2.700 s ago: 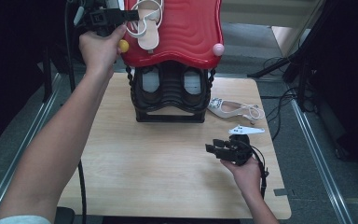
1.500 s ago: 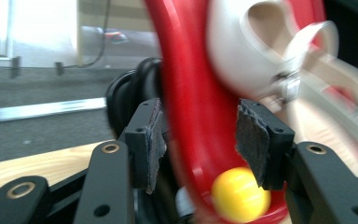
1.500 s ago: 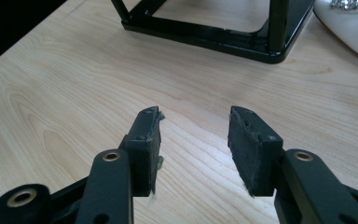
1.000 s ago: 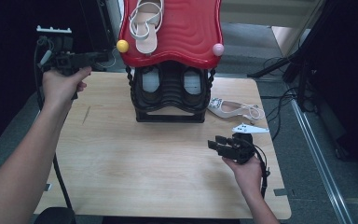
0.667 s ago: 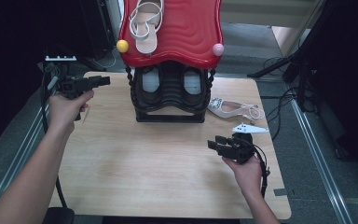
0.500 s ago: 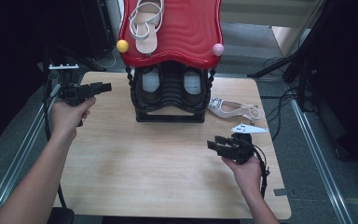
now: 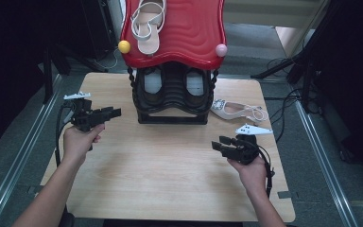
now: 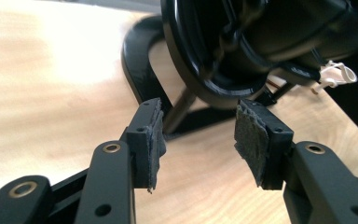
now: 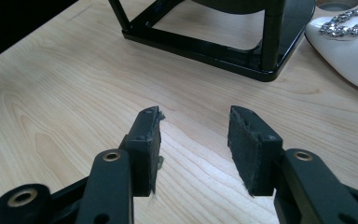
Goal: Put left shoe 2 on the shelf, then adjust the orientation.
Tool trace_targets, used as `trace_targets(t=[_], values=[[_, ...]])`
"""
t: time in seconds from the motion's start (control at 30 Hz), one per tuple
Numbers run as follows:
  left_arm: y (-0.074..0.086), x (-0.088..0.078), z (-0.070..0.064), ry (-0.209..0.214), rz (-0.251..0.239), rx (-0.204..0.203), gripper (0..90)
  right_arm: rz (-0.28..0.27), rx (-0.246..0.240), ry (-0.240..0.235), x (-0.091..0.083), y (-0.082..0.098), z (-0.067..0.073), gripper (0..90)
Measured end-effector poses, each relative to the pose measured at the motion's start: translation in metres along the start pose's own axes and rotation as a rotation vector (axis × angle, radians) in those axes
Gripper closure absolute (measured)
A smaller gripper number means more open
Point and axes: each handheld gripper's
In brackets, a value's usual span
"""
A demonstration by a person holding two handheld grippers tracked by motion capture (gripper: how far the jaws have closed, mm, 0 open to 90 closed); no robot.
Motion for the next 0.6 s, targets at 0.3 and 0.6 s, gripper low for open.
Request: trace_targets(t=[0.3, 0.6], values=[[0.021, 0.008, -0.01, 0.004, 0.045, 0.027, 47.9, 0.004, 0.023, -0.019, 0.003, -0.001, -0.007, 58.2], [0.031, 0.015, -0.013, 0.006, 0.067, 0.026, 49.3, 0.006, 0.034, -0.016, 0.003, 0.0, -0.012, 62.8]])
Point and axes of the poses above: each handheld gripper's, and its own axes: x roughly forward along the jaws, y roughly out of its underside, z roughly to its left, and after that the axes turned 2 degrees about y, right-handed
